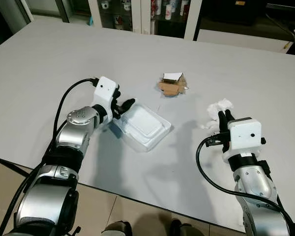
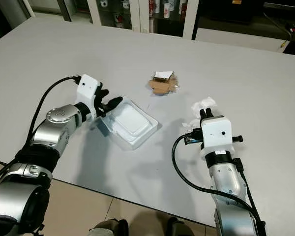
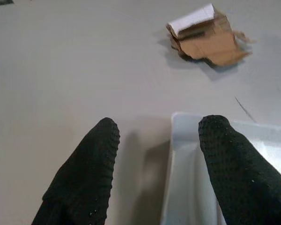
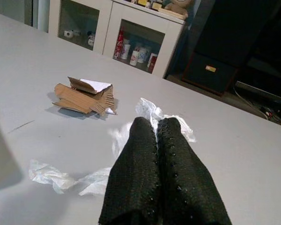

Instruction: Picking trash to rubbish bin

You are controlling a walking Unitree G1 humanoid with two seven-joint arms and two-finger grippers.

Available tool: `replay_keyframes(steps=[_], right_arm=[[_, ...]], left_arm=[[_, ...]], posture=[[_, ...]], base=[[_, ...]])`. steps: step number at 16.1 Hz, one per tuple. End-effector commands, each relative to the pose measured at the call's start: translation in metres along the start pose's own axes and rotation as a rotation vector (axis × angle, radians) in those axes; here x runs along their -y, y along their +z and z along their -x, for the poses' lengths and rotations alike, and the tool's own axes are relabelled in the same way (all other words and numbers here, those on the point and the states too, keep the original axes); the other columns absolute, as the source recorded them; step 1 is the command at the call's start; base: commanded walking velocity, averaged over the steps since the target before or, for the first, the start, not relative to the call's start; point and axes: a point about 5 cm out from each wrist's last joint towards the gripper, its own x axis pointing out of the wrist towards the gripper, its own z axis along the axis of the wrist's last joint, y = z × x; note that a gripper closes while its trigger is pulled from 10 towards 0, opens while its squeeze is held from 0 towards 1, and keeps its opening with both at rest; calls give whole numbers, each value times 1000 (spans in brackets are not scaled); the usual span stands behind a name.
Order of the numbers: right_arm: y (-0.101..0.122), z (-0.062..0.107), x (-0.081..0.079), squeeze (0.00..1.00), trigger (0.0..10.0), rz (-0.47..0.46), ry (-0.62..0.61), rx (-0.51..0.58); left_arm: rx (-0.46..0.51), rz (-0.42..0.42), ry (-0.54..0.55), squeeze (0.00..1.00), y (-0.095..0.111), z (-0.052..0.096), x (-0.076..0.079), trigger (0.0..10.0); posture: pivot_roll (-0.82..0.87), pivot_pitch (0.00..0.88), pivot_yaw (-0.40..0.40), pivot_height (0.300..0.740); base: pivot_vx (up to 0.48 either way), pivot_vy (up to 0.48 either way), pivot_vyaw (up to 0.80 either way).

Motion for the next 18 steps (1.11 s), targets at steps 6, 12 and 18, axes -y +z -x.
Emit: replay_keyframes(steps=[6, 12, 18], right_arm=[[1, 1, -1, 0, 10000, -1, -6, 8], [1, 2, 0, 0, 10000, 0, -13, 5], [0, 2, 0, 0, 10000, -1, -14, 6]], left_arm=[[-179, -61, -42, 0, -35, 6, 1, 3059], [-261, -70, -92, 0, -55, 12, 5, 0], [-243, -91, -109, 0, -52, 10, 8, 10000]], posture=[[149, 134, 30, 740], [143, 134, 34, 740], [146, 135, 37, 740]], base=[[0, 0, 0], [0, 0, 0], [0, 0, 0]])
